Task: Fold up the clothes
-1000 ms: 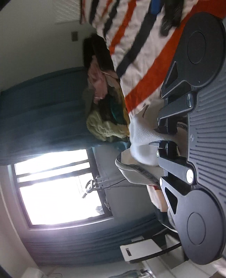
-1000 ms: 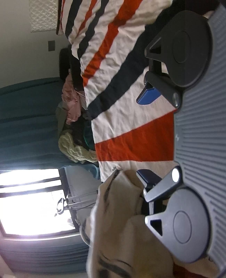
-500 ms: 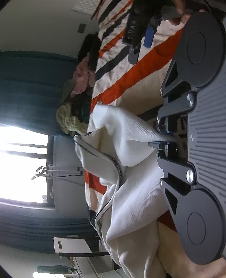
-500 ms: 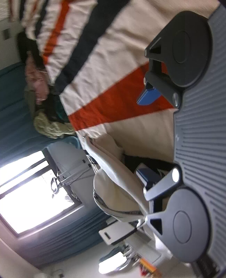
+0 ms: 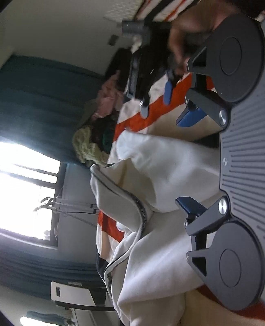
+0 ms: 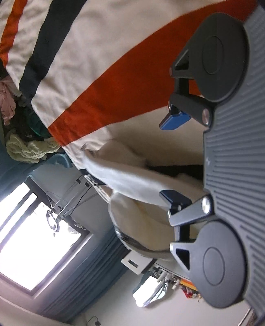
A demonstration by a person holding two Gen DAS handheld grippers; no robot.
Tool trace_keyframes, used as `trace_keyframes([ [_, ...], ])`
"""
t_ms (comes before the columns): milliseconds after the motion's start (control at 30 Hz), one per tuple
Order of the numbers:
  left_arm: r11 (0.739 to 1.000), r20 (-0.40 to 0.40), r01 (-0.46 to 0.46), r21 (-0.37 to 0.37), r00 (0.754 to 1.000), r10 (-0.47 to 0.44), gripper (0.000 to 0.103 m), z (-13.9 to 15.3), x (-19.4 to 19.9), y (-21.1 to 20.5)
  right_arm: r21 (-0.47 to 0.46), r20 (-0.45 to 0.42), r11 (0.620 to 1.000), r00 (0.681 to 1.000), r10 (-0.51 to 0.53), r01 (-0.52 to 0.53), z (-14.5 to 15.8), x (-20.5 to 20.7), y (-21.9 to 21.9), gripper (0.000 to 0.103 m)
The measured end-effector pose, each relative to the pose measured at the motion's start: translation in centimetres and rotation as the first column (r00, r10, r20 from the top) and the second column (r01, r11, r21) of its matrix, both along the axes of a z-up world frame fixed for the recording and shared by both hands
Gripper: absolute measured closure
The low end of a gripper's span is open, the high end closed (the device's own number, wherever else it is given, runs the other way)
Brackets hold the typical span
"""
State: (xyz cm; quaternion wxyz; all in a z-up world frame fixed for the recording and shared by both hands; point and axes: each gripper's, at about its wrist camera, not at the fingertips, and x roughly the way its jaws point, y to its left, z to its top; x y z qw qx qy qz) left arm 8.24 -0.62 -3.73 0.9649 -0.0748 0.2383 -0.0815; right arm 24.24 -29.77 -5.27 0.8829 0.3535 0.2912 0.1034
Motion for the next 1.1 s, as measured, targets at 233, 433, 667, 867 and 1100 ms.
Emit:
trace_keyframes([
  [233,0.988,-0.008,-0.101,-0.119,0.995,0.100,0.024,-2.5,5.3,3.5,-0.023,-0.022,0.999,1.000,-0.023,0.022,-0.2,11.2,2.6,0.038],
  [433,0.979,-0.033,-0.064,-0.191,0.998,0.059,0.025,-4.4,7.4,4.5,-0.236,-0.029,0.968,0.995,-0.095,0.085,0.6,17.1,6.1,0.072],
  [667,0.981,0.039,0.029,-0.189,0.999,-0.022,0.023,-4.5,7.3,3.7,-0.329,0.052,0.919,0.976,-0.211,0.216,4.2,15.1,4.8,0.090],
  [867,0.968,0.109,0.124,-0.218,0.989,-0.102,0.022,-3.2,5.6,3.0,-0.295,0.163,0.874,0.921,-0.353,0.387,9.3,8.3,-2.8,0.090],
  [1100,0.964,0.157,0.214,-0.155,0.969,-0.190,0.022,-2.0,3.4,0.9,-0.217,0.180,0.798,0.827,-0.533,0.562,11.1,-1.6,-14.2,0.090],
])
